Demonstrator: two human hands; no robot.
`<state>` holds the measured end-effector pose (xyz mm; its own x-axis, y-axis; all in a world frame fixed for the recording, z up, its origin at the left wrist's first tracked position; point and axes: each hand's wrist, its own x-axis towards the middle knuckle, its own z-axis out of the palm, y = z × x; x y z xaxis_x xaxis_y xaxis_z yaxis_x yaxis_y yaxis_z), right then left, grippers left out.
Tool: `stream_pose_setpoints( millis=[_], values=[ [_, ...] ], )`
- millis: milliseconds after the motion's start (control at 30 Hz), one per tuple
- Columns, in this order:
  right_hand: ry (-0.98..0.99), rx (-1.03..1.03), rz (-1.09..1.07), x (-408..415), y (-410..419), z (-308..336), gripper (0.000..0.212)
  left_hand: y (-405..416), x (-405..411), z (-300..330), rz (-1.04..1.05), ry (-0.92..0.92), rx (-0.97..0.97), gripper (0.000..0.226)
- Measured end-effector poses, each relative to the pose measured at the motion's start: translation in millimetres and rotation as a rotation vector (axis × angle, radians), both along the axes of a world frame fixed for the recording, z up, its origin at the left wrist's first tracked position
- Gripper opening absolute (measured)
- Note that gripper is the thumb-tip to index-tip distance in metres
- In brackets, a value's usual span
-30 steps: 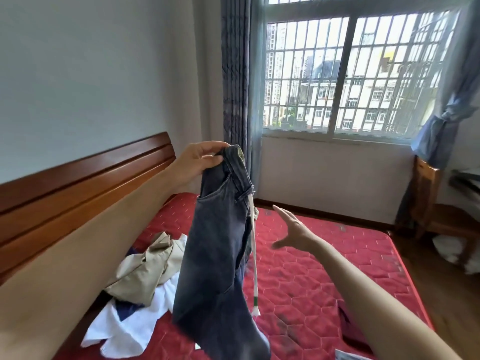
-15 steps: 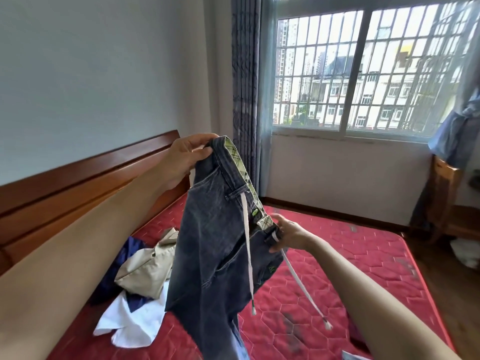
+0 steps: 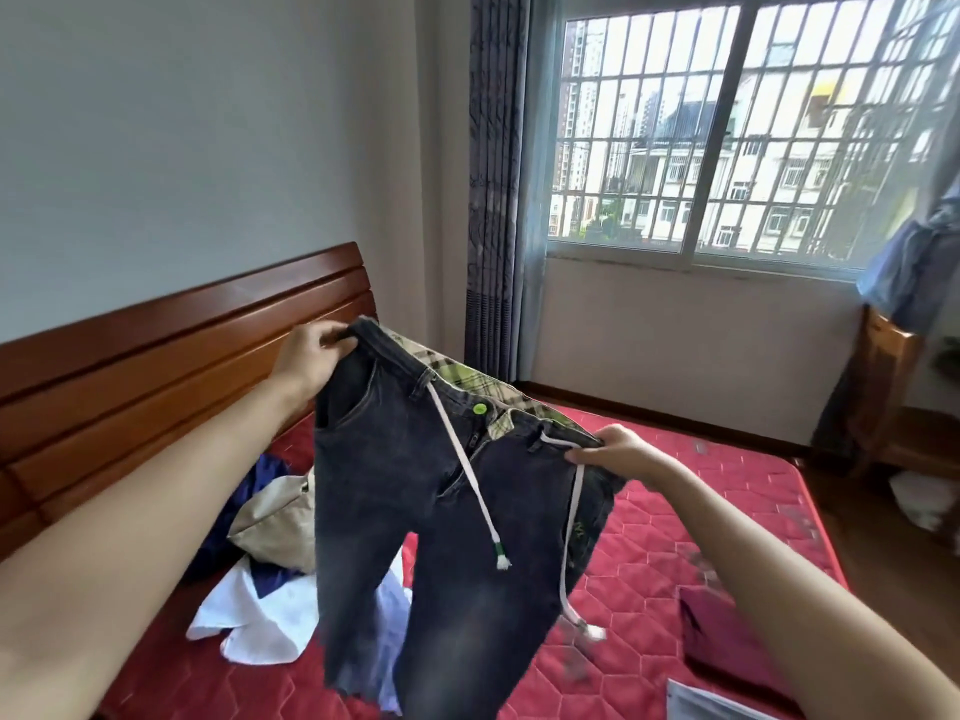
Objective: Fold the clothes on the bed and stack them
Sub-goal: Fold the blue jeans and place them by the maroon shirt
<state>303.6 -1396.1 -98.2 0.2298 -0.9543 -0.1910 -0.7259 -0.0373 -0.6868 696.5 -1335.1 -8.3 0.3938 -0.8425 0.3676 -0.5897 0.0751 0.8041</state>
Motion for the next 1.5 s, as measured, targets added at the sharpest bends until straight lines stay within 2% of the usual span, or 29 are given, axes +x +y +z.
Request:
stream_pose_setpoints(
  millis=[167,300,433,567,700,733,800,900,1000,1067,1167,1233,1300,1367,1433,1500],
  values=[
    [-0.211,0.079,-0.137,12.9,4.9,53.7,0.040,4.8,-5.5,-40.5,0.149,0.031,0.137,0.032],
    [-0.294,0.108,-0.132,21.2,11.6,91.2,0.024,17.4,-37.2,-48.7,0.184,0.067,0.106,0.035],
    [-0.417,-0.083,-0.199,55.8,29.6,97.1,0.012,37.6,-88.4,-50.8,0.041,0.107,0.002,0.030],
    [-0.417,-0.311,-0.198,103.5,57.3,89.8,0.015,51.4,-137.9,-47.6,-0.149,0.168,-0.120,0.017],
    [-0.493,-0.428,-0.179,126.5,84.0,91.4,0.011,56.0,-148.5,-44.8,-0.251,0.344,-0.153,0.007],
    [-0.539,-0.413,-0.161,127.8,87.7,94.0,0.010,56.4,-146.6,-44.8,-0.285,0.406,-0.148,0.010],
    [-0.599,-0.375,-0.123,129.3,92.7,100.5,0.011,57.9,-143.5,-44.6,-0.393,0.533,-0.147,0.032],
    [-0.741,-0.259,-0.033,132.7,101.2,108.6,0.017,56.8,-140.0,-44.9,-0.412,0.535,-0.166,0.057],
    [-0.926,-0.004,0.126,132.7,107.1,111.4,0.031,54.7,-132.7,-47.5,-0.314,0.581,-0.245,0.041],
    [-0.859,0.009,0.199,125.9,104.7,110.7,0.032,55.9,-126.1,-50.0,-0.301,0.603,-0.280,0.026],
    [-0.533,-0.404,0.182,103.4,87.9,114.9,0.022,61.7,-117.5,-52.3,-0.353,0.623,-0.250,0.023],
    [-0.331,-0.587,0.228,86.3,74.8,122.8,0.040,67.4,-112.3,-50.0,-0.397,0.670,-0.212,0.024],
    [-0.152,-0.611,0.367,75.6,63.6,130.2,0.052,73.5,-108.8,-45.9,-0.470,0.701,-0.203,0.024],
    [-0.046,-0.556,0.473,75.4,56.2,136.0,0.044,78.4,-106.9,-40.7,-0.545,0.706,-0.202,0.024],
    [-0.042,-0.468,0.526,82.0,53.7,140.6,0.032,81.4,-104.1,-35.4,-0.589,0.695,-0.196,0.028],
    [-0.018,-0.433,0.594,89.2,50.1,142.9,0.029,82.2,-99.5,-31.7,-0.598,0.678,-0.190,0.030]
  ],
)
